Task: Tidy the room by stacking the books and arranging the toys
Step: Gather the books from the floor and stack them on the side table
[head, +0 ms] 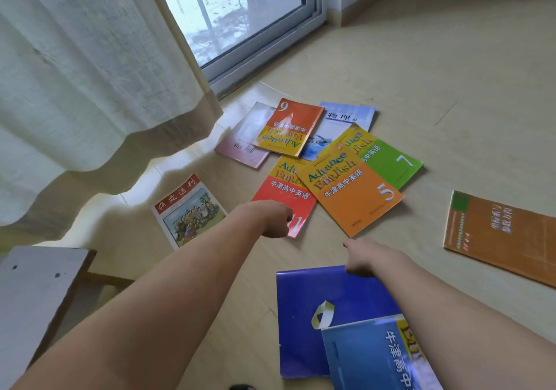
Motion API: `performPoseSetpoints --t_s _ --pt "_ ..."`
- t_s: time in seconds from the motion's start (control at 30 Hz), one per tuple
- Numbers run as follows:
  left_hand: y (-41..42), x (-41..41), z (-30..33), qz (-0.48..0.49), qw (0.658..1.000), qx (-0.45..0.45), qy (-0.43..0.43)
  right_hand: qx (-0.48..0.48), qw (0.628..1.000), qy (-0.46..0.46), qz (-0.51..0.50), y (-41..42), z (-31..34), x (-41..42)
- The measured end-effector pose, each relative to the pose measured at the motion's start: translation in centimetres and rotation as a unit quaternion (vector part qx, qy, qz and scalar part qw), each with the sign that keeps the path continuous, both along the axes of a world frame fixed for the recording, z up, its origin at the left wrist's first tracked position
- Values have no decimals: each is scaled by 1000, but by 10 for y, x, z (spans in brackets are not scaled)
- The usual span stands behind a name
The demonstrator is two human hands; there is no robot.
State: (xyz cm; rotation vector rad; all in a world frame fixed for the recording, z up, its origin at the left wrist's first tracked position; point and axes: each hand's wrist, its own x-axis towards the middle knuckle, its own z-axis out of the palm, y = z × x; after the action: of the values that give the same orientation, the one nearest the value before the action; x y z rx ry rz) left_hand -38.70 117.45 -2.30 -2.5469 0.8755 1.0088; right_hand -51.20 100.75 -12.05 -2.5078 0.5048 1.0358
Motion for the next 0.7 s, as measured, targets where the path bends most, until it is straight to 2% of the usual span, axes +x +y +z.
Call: performPoseSetpoints --t_s 0.2,0.3,0.57,0.7 --pt "4 -7 -15 -2 1000 12 8 3 999 3 39 15 -17 6" --pt "16 -10 -30 -5 999 42 21 -2 995 45 86 23 -39 4" --pt "68 -21 -37 37 996 76 28 -94 982 7 166 38 -69 -1" --pt "85 -26 -27 49 993 105 28 -147 955 -8 257 42 -75 -13"
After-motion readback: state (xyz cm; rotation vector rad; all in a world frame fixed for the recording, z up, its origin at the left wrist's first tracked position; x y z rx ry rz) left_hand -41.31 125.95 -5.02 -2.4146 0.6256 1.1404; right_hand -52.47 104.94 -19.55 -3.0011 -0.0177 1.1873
